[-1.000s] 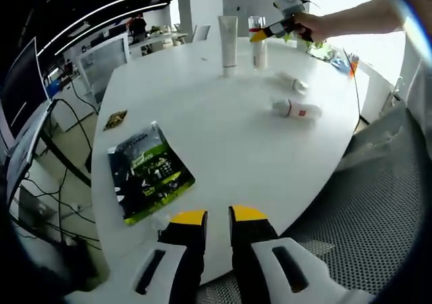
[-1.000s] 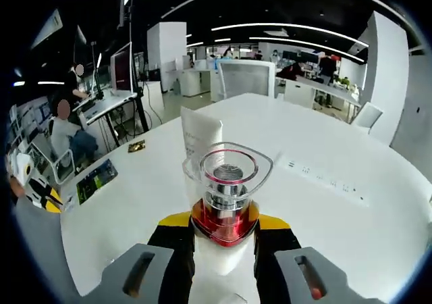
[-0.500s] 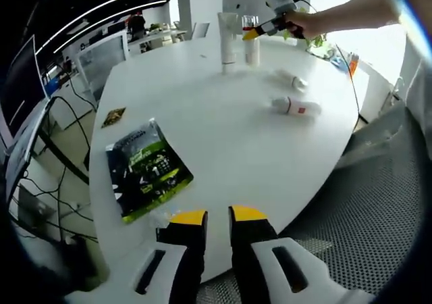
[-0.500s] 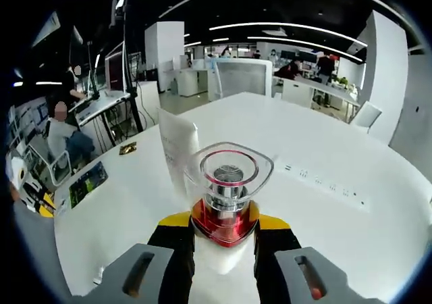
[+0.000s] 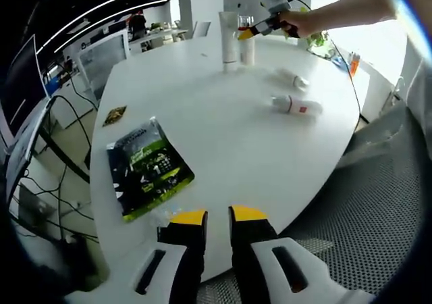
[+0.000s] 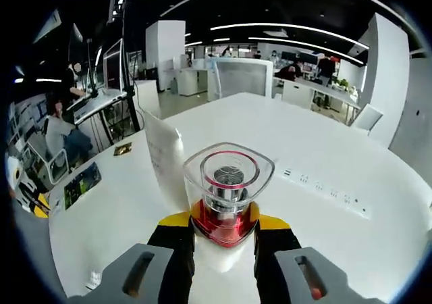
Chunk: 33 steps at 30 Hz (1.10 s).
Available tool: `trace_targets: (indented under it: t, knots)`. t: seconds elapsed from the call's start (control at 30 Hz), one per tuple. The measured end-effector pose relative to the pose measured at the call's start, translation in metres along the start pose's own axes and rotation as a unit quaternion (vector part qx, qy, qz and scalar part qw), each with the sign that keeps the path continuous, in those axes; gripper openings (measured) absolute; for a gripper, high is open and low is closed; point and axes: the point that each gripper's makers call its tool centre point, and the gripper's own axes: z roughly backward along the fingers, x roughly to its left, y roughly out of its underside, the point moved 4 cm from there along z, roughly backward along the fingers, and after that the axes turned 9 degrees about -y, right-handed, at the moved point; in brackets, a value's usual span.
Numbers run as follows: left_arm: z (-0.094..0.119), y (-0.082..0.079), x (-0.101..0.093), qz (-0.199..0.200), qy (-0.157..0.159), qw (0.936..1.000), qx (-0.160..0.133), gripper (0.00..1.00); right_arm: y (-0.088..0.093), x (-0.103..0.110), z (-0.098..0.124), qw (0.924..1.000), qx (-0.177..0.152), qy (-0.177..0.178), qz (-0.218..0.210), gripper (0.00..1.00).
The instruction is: Arrange the skincare products in the storage area until every visible bottle or jar stands upright without overlapping.
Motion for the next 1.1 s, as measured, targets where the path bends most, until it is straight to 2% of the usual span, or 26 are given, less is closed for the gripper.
trace_targets:
  t: [0.53, 1.1]
  knots:
    - [-0.0005, 0.0007, 0.0005, -0.001, 0.0, 1.0, 0.002, 0.1, 0.0044, -0.0019, -0.006, 0.9998, 0.007, 0.001, 0.016, 0.29]
    - [-0.0006, 0.0012, -0.0006, -0.001, 0.002, 1.0, 0.004, 0.1, 0.0094, 0.0027, -0.0056, 0.9997, -0.022, -0.008, 0.012, 0.3]
